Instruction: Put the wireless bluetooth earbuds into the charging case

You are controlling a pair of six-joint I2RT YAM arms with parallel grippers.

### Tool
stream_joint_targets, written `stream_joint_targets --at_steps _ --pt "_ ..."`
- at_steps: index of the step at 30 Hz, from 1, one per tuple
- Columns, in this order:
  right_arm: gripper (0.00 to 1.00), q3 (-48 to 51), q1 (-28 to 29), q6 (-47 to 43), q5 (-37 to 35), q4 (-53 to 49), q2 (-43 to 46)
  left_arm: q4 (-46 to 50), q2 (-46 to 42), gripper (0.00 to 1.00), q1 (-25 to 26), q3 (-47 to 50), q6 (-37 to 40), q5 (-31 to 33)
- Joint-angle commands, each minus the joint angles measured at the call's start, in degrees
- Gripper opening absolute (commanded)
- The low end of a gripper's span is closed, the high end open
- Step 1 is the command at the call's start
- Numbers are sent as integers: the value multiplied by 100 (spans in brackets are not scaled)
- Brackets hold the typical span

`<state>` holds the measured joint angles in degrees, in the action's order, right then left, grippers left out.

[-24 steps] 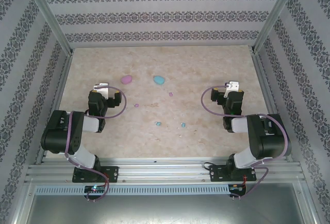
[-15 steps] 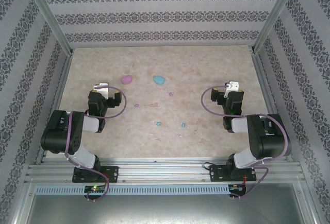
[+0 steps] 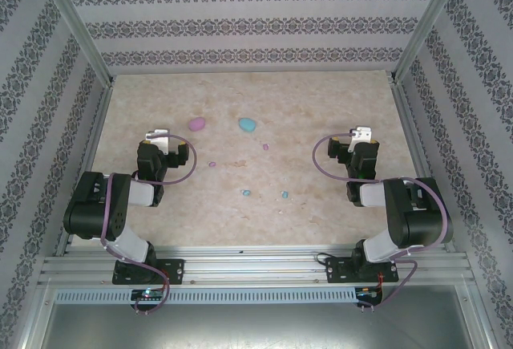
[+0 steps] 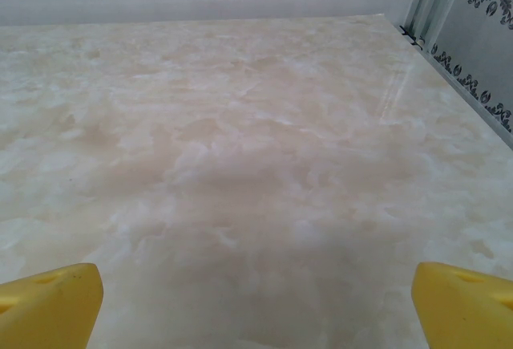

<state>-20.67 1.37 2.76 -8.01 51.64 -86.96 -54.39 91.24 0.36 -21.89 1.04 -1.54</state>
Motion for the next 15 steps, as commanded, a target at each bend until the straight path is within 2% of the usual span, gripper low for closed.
stream_joint_targets --at_steps 1,15 --pt "98 -78 39 -50 98 75 44 78 -43 100 -27 -17 11 -92" --pt "98 -95 31 -48 120 53 32 167 -45 100 -33 -69 -36 -37"
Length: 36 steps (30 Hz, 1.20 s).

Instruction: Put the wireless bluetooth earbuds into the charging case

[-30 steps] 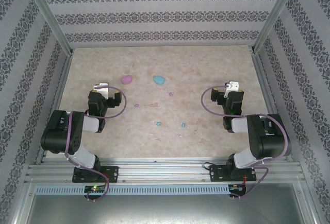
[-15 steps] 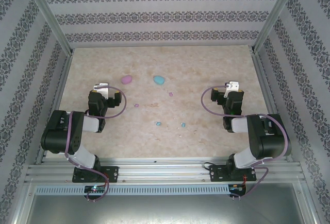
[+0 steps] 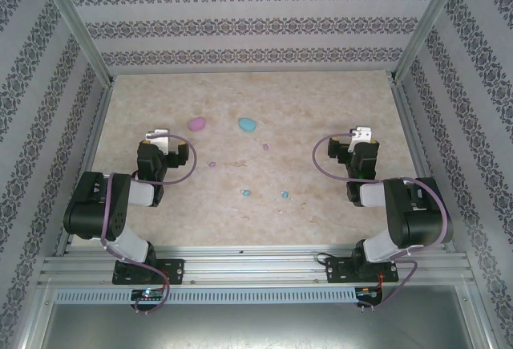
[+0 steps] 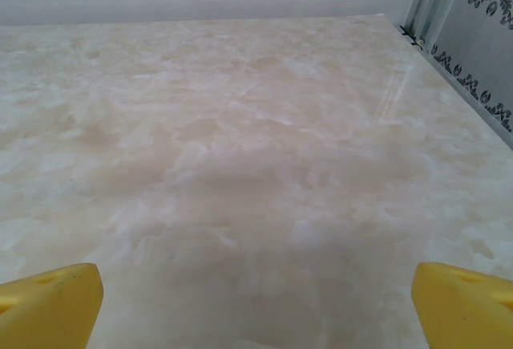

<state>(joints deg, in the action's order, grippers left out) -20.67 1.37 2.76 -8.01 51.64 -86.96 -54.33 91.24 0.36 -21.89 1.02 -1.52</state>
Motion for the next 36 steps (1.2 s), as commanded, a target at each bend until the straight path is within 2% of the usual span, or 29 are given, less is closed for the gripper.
stream_joint_targets --at_steps 1,6,9,10,13,15,17,21,26,32,36 --pt "98 -96 26 -46 124 48 30 234 -50 100 -43 -96 -48 -33" --pt "98 -8 31 -89 217 176 79 142 -128 100 -39 -23 -41 -94" --pt "98 -109 70 -189 338 -188 342 424 -540 100 -40 5 -46 -45" --pt "98 -223 99 -229 384 -490 489 724 -771 100 -36 -48 -113 88" --pt "98 -923 215 -219 480 -2173 854 2519 -1515 100 -42 -543 -607 641" --pt "98 -1422 357 -148 512 -3077 886 3578 -1776 100 -41 -963 -842 714" --pt "98 -1861 614 -140 591 -3652 757 4482 -1963 100 -38 -1341 -1048 526" --pt "98 -3044 1311 -403 574 -4647 19 5910 -1895 100 -41 -2083 -1247 -343" --pt "98 -5236 2061 -400 765 -6444 -1610 7798 -1181 100 -40 -3244 -1622 -1016" --pt "98 -6929 2644 -398 1267 -7313 -2918 8664 -608 100 -29 -3729 -1617 -1369" --pt "98 -8205 2879 -565 1280 -8236 -3716 8692 -511 100 -27 -3634 -1492 -1591"
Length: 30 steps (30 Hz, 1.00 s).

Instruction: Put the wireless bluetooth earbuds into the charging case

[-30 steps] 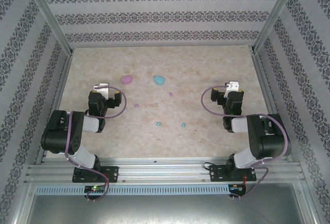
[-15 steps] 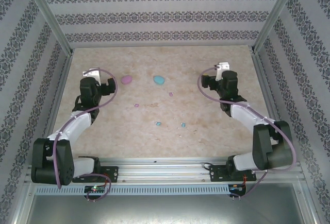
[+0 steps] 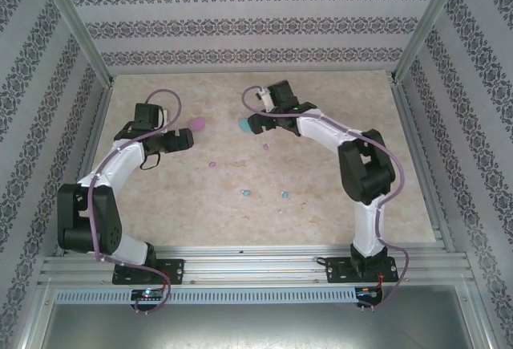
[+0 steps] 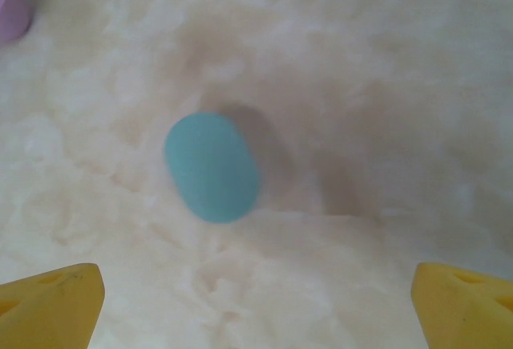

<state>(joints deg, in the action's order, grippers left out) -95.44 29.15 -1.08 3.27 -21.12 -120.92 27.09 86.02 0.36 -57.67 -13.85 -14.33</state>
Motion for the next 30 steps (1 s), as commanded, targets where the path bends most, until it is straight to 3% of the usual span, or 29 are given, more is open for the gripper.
stream_joint_targets --at_steps 1,8,17,25,30 --pt "98 -1171 132 -217 114 -1294 -571 490 -8 100 -25 -5 7 -394" --pt "98 -3562 144 -345 -84 -2825 -1987 336 -15 100 -19 52 197 -952" --pt "98 -5154 99 -605 -70 -3456 -3076 366 343 99 -23 -199 399 -1083" --pt "94 -5274 91 -1093 41 -3640 -3338 251 433 96 -20 -218 140 -1287" --pt "74 -5236 83 -1249 179 -3779 -3418 297 434 92 -19 -279 40 -1399"
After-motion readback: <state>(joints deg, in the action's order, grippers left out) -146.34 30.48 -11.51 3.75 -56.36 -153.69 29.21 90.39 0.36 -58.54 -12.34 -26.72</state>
